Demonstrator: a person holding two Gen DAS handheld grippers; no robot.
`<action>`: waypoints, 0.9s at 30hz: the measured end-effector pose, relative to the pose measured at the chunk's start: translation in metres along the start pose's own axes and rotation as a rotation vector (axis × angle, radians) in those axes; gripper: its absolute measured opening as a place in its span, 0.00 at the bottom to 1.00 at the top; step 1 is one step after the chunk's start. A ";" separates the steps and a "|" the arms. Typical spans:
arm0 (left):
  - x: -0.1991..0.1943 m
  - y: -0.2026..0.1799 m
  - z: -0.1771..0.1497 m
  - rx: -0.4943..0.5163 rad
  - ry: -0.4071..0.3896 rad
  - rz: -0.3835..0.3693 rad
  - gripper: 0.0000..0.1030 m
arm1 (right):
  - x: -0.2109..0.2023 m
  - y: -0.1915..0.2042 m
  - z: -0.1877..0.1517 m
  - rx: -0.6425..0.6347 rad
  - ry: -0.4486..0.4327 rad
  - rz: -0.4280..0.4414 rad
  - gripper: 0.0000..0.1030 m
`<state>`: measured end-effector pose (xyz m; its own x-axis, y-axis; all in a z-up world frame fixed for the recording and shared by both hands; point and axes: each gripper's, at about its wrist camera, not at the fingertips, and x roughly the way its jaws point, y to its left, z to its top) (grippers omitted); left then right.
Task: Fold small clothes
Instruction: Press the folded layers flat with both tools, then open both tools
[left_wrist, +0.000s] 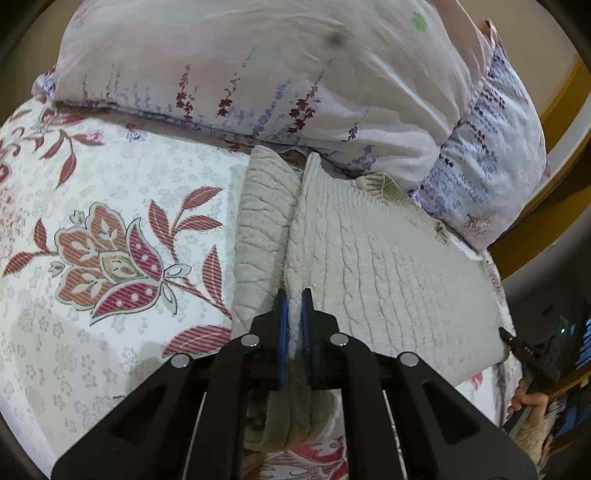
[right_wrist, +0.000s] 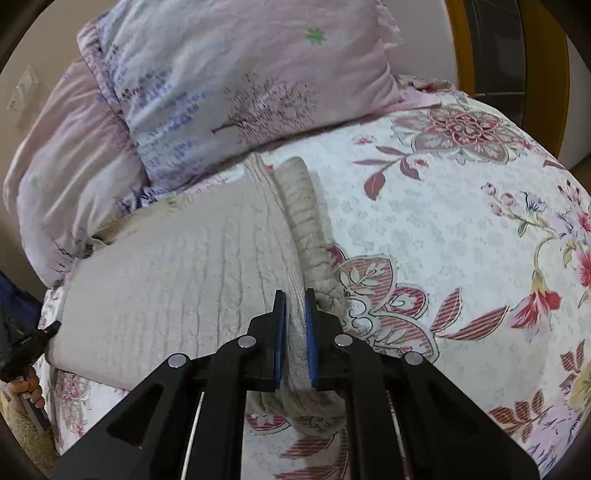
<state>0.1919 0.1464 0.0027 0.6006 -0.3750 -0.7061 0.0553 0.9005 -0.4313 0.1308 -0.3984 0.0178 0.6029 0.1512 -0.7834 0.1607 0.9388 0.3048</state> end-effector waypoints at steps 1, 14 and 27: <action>0.000 -0.001 0.000 0.005 -0.001 0.006 0.11 | 0.000 0.004 0.001 -0.016 0.001 -0.020 0.10; -0.020 -0.045 -0.001 0.154 -0.151 0.047 0.48 | 0.003 0.086 0.009 -0.247 -0.038 0.019 0.51; 0.005 -0.044 -0.011 0.172 -0.056 0.039 0.59 | 0.026 0.125 0.003 -0.338 0.041 -0.040 0.57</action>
<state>0.1838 0.1020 0.0120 0.6482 -0.3307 -0.6860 0.1639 0.9402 -0.2985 0.1688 -0.2784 0.0374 0.5681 0.1178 -0.8145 -0.0889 0.9927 0.0816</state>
